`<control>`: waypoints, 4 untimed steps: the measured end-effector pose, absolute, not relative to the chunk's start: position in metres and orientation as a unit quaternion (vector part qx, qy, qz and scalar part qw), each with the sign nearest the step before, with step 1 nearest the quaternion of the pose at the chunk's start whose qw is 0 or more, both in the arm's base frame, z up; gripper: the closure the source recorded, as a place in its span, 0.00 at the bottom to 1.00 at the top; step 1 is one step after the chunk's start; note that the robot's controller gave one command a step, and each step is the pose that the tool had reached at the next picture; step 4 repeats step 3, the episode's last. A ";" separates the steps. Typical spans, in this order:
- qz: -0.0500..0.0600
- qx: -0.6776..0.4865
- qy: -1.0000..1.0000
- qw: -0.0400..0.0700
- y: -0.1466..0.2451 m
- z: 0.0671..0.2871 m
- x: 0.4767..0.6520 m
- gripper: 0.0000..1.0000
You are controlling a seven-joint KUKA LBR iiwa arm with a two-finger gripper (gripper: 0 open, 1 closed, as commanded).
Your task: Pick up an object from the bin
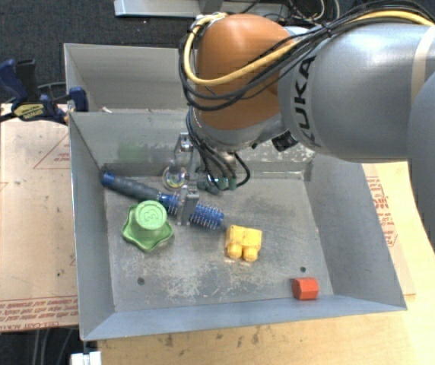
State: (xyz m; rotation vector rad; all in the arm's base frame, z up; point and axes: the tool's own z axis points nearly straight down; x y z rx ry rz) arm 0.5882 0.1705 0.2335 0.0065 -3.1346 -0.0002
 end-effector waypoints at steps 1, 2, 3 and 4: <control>0.000 0.065 -0.998 0.004 0.131 0.086 0.635 0.00; 0.000 0.064 -0.998 0.000 0.131 0.090 0.637 1.00; -0.001 0.068 -0.998 -0.005 0.141 0.219 0.649 1.00; -0.001 0.068 -0.998 -0.005 0.141 0.219 0.649 1.00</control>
Offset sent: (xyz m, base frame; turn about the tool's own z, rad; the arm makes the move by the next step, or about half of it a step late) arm 0.0485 -0.0390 -0.1429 -0.1272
